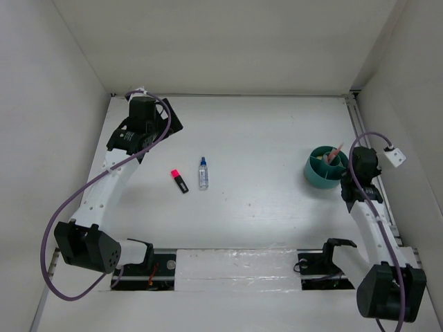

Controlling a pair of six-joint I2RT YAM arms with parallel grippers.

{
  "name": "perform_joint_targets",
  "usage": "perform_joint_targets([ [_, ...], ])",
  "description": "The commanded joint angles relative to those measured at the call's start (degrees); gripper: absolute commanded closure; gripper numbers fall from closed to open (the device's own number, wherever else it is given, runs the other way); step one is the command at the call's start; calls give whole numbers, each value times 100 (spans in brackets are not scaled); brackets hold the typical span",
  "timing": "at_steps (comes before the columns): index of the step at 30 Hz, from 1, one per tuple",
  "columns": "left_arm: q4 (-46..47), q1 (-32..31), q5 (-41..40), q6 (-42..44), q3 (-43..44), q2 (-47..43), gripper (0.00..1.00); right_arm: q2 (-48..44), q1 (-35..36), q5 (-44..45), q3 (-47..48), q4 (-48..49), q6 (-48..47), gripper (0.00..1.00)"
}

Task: Sort the stationery into containers
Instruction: Place the pen in the storage box.

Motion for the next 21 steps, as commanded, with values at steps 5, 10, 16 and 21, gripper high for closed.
perform_joint_targets([
  [5, 190, -2, 70, 57, -80, -188, 0, 460, -27, 127, 153, 501, 267, 100],
  [10, 190, -2, 70, 57, -80, -188, 0, 653, -27, 73, 153, 755, 215, 100],
  [16, 190, -2, 70, 57, -80, -188, 0, 883, -27, 12, 153, 861, 267, 100],
  [21, 190, -2, 70, 57, -80, -188, 0, 1014, -27, -111, 153, 984, 329, 100],
])
